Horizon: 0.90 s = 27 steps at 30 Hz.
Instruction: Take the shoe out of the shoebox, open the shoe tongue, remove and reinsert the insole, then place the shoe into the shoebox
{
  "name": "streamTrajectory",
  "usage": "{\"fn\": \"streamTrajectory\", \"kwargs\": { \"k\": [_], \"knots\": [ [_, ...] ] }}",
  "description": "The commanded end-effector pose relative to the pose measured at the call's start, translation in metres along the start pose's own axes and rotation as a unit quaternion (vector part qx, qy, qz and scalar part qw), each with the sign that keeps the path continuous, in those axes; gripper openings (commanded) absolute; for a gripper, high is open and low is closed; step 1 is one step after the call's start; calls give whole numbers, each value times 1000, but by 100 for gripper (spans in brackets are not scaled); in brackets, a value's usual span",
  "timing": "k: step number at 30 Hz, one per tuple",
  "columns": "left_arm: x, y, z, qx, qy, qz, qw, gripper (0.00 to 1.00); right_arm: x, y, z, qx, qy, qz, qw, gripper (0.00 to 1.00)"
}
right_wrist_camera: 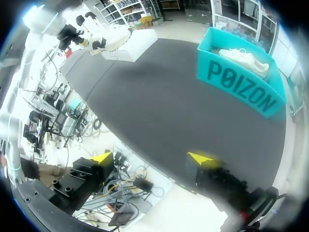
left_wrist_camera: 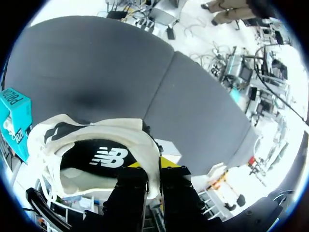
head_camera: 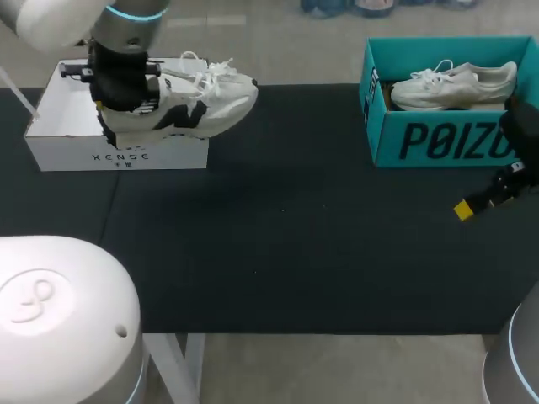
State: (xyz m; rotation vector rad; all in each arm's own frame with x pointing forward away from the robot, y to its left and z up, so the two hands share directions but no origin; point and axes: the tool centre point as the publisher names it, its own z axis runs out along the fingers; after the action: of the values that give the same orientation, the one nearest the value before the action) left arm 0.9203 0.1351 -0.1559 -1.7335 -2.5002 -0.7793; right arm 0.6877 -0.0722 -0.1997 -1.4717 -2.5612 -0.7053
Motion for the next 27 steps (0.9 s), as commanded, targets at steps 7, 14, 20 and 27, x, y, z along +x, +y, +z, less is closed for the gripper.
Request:
{"fn": "streamTrajectory", "kwargs": {
  "k": [7,14,20,27],
  "knots": [
    [65,91,73,-16,-81,53,995,0,0,-1,1,-1,-1,0,1000,100],
    [81,136,113,-8,-88,78,993,0,0,-1,1,-1,-1,0,1000,100],
    [83,158,139,3,-91,79,993,0,0,-1,1,-1,-1,0,1000,100],
    [68,173,169,6,-81,110,991,0,0,-1,1,-1,-1,0,1000,100]
  ]
}}
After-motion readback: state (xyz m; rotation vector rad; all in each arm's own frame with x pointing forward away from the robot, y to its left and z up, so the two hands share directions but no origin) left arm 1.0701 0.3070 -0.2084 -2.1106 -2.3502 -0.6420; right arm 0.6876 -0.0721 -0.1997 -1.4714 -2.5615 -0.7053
